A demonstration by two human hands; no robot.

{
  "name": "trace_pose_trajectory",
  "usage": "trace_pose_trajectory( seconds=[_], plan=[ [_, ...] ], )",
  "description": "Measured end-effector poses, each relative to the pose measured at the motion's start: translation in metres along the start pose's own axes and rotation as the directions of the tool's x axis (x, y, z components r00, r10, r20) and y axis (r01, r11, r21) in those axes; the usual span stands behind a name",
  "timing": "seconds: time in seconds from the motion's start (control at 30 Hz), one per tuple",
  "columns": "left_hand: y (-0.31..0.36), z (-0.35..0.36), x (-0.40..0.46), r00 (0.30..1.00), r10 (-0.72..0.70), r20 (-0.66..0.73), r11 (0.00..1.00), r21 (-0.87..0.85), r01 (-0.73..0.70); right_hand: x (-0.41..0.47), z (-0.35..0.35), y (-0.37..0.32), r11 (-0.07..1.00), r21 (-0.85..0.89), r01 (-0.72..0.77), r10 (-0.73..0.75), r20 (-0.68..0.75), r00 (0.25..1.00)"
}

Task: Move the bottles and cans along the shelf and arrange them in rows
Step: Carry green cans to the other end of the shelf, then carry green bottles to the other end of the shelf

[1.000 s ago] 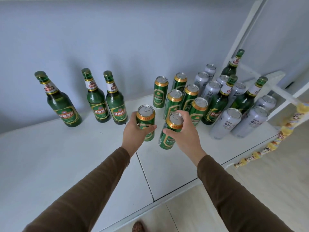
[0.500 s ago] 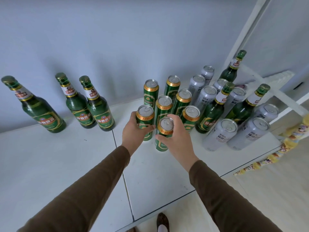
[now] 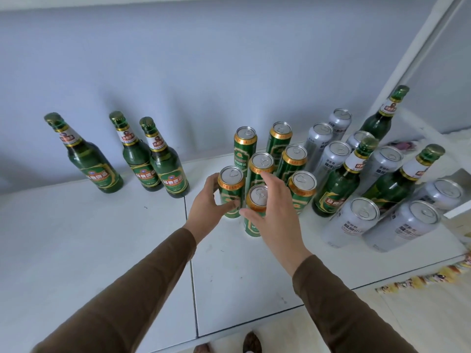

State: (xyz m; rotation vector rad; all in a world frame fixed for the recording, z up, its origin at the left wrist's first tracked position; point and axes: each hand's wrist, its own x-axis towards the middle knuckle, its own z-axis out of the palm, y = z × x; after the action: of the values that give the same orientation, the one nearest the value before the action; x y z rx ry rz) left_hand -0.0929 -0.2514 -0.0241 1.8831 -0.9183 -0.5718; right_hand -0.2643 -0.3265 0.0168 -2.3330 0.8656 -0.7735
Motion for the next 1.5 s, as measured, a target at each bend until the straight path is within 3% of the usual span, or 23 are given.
trace_pose_trajectory(
  seconds=[0.2, 0.37, 0.57, 0.8, 0.97, 1.17, 1.5],
  plan=[
    [-0.001, -0.039, -0.019, 0.993, 0.034, -0.111, 0.998, 0.051, -0.028, 0.020, -0.002, -0.044, 0.971, 0.028, 0.237, -0.235, -0.078, 0.969],
    [-0.013, -0.085, -0.030, 0.977, 0.044, -0.207, 0.997, 0.072, -0.030, 0.034, 0.024, -0.085, 0.944, 0.138, 0.301, -0.292, -0.078, 0.953],
    [-0.039, -0.147, -0.035, 0.963, 0.044, -0.266, 0.998, 0.044, -0.034, 0.050, 0.078, -0.119, 0.953, 0.213, 0.217, -0.210, -0.053, 0.976],
    [-0.075, -0.210, -0.019, 0.969, 0.058, -0.238, 0.998, 0.013, -0.056, 0.065, 0.129, -0.147, 0.965, 0.252, -0.069, 0.065, 0.026, 0.998],
    [-0.084, -0.229, 0.011, 0.973, 0.078, -0.216, 0.997, 0.014, -0.077, 0.081, 0.151, -0.153, 0.954, 0.229, -0.194, 0.188, 0.046, 0.981],
    [-0.081, -0.223, 0.053, 0.986, 0.076, -0.146, 0.997, -0.002, -0.077, 0.103, 0.170, -0.146, 0.926, 0.256, -0.277, 0.255, 0.115, 0.960],
    [-0.081, -0.213, 0.076, 0.995, 0.053, -0.090, 0.995, -0.074, -0.060, 0.116, 0.183, -0.133, 0.904, 0.320, -0.284, 0.241, 0.167, 0.956]
  ],
)
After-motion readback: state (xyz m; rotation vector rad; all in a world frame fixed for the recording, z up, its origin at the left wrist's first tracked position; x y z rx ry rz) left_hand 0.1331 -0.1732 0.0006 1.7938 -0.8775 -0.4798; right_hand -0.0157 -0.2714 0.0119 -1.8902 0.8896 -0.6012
